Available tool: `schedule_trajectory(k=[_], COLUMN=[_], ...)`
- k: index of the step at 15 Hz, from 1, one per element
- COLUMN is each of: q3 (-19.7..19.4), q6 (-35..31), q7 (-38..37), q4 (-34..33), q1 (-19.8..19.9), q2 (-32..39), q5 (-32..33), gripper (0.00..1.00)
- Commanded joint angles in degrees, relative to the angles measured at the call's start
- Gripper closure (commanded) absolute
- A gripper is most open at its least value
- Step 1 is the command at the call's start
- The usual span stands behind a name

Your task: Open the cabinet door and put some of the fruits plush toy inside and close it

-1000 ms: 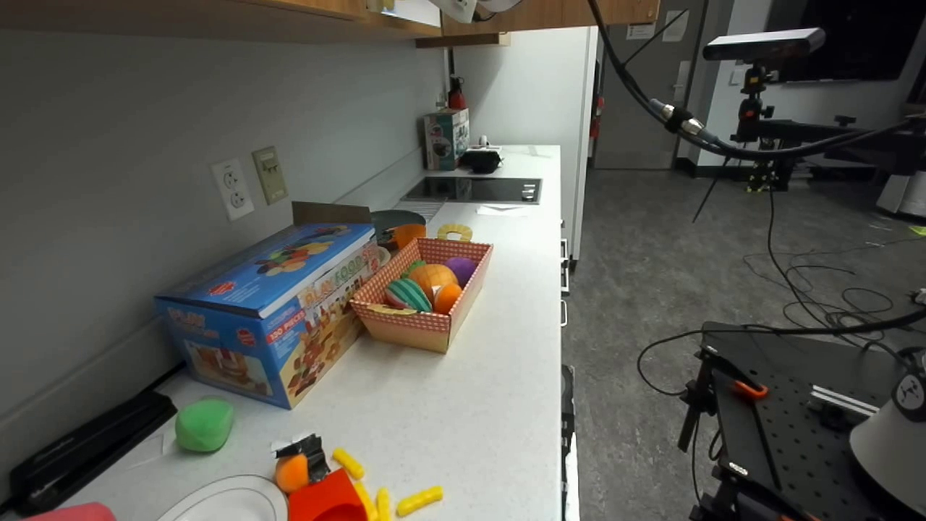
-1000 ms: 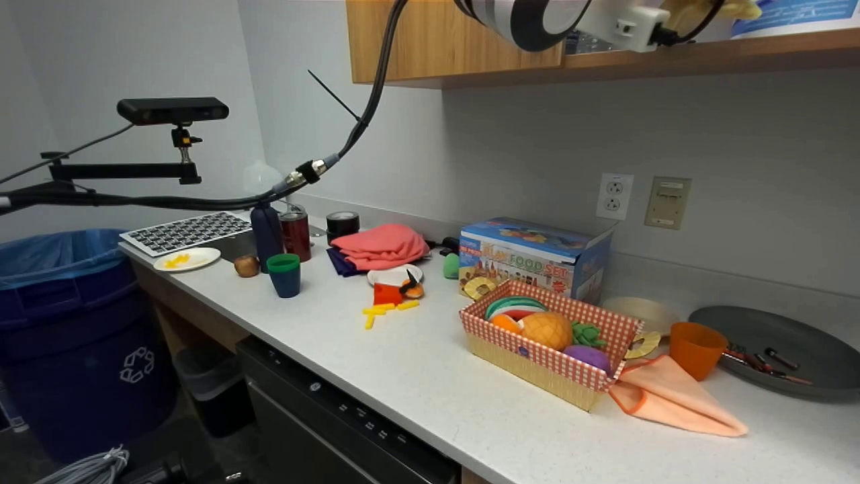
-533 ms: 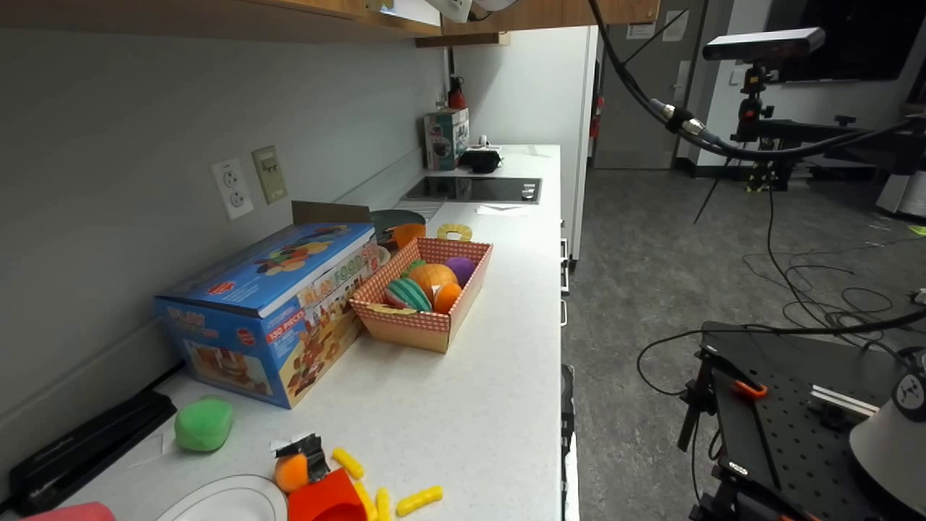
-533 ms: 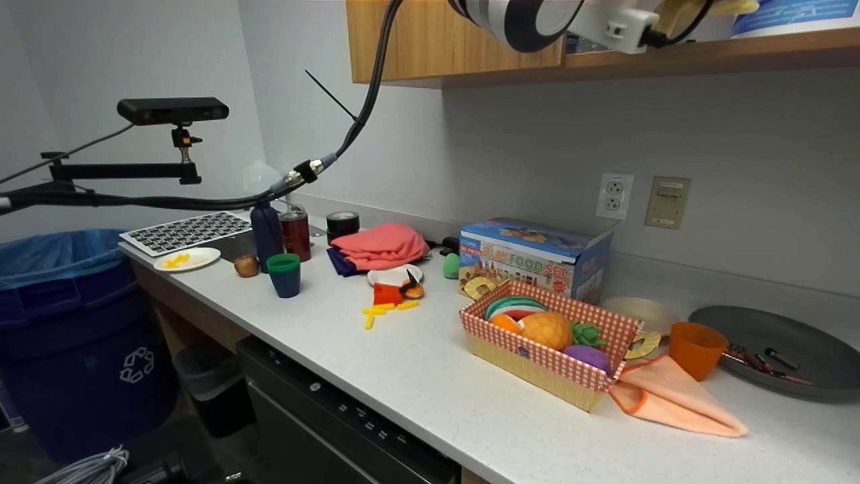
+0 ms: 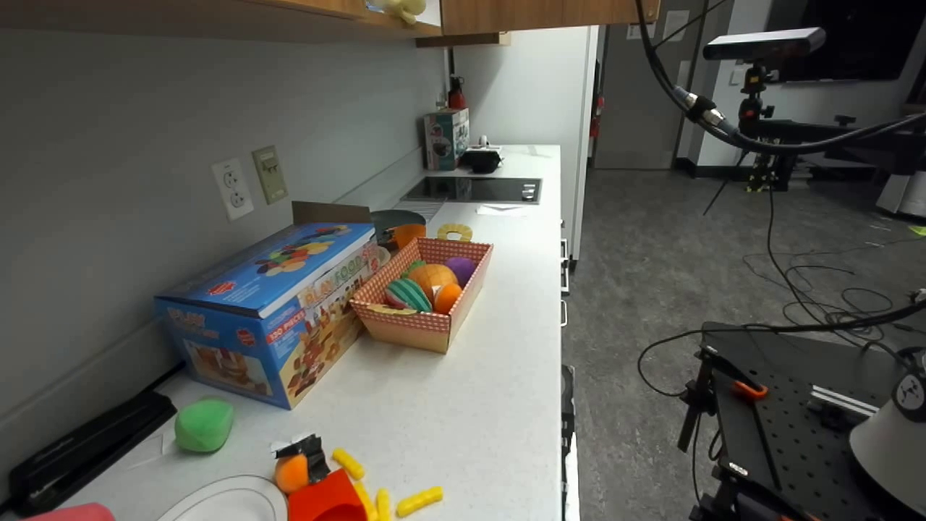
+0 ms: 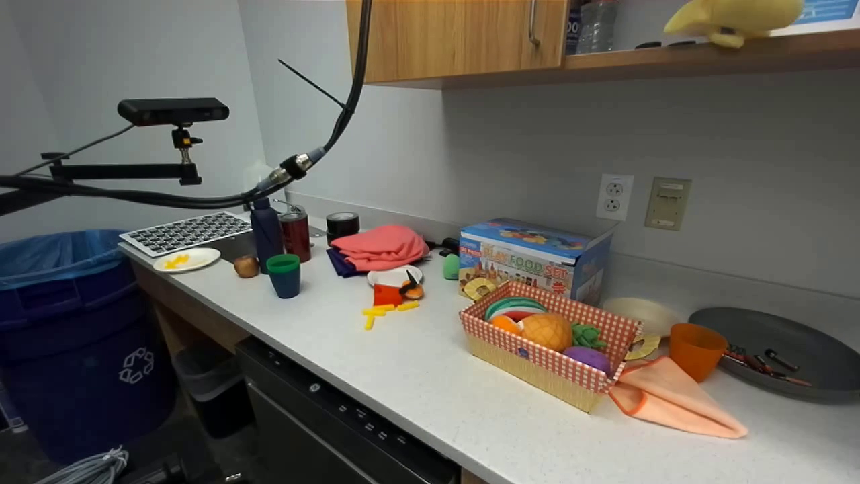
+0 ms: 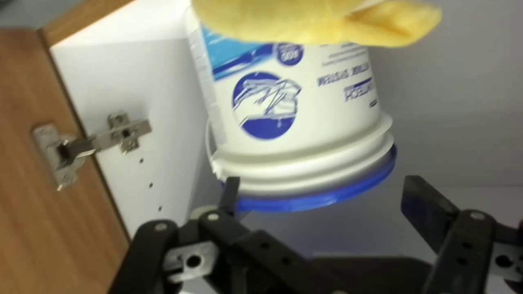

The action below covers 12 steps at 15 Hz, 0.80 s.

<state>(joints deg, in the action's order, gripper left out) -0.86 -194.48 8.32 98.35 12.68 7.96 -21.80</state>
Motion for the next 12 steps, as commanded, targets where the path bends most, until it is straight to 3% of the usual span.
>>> schedule_trajectory(k=[1,2,4,5,10,12], q3=[-3.6,-6.3,-7.8,-7.6,-10.5,-11.5], q6=[5.0,7.6,13.8,16.8,34.7,40.9], q7=[3.7,-0.5,-1.0,2.1,3.7,-0.3], q4=[9.8,11.7,13.8,14.5,15.8,15.7], q1=[0.8,0.0,0.1,-0.4,-3.0,-3.4], q2=[-13.0,-16.3,-21.3,-23.0,-30.6,-32.0], q5=[4.0,9.3,12.0,8.6,5.3,8.0], gripper=[0.00,0.00,0.00,0.00,0.00,0.00])
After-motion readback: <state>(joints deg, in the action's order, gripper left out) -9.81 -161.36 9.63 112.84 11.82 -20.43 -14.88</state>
